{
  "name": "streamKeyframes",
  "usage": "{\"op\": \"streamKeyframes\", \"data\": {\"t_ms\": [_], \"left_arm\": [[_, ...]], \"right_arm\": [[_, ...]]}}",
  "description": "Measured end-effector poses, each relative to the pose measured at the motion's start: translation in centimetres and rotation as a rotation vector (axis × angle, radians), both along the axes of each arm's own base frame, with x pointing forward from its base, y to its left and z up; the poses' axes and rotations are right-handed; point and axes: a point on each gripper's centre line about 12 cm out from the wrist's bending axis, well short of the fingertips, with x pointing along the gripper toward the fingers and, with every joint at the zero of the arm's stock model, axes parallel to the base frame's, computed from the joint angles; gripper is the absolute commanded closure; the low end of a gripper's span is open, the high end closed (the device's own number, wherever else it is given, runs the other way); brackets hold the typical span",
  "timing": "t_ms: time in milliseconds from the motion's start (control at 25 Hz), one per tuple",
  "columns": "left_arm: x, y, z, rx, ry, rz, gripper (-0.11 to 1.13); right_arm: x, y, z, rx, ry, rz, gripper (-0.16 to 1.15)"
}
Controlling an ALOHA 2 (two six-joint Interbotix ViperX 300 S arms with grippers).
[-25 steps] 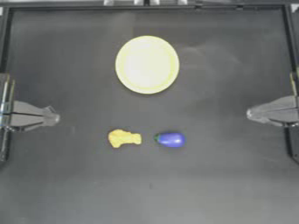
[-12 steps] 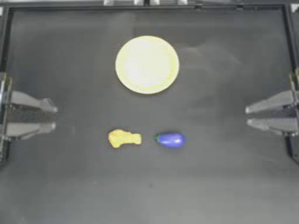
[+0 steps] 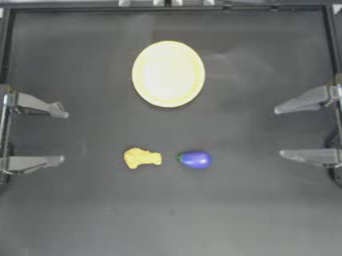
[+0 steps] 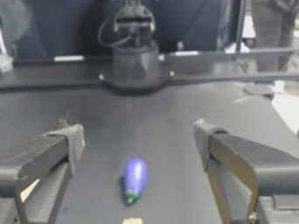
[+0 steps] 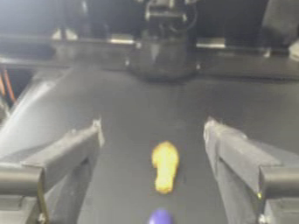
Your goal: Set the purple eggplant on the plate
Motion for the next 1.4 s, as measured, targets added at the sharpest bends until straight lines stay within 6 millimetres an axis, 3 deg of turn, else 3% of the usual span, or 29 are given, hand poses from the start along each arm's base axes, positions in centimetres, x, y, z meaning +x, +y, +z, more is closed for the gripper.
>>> {"op": "streamKeyframes", "data": {"t_ms": [240,400,840,1400], "left_arm": [[0.0,0.4,-0.2,-0.010,0.020,0.021,-0.01],[0.0,0.7,-0.5,-0.022,0.040,0.035,-0.01],[0.0,1.0,-0.7,-0.029,0.060,0.050,-0.01],[0.4,1.1,-1.0,-0.031,0.090,0.056,-0.01]], "right_arm": [[2.7,-0.5,1.2,0.024,0.226,-0.023,-0.01],[5.1,-0.9,0.6,0.068,0.414,-0.038,-0.01],[10.5,-1.3,-2.6,0.085,0.671,-0.044,-0.01],[14.2,-1.2,-8.1,0.093,0.848,-0.038,-0.01]]}}
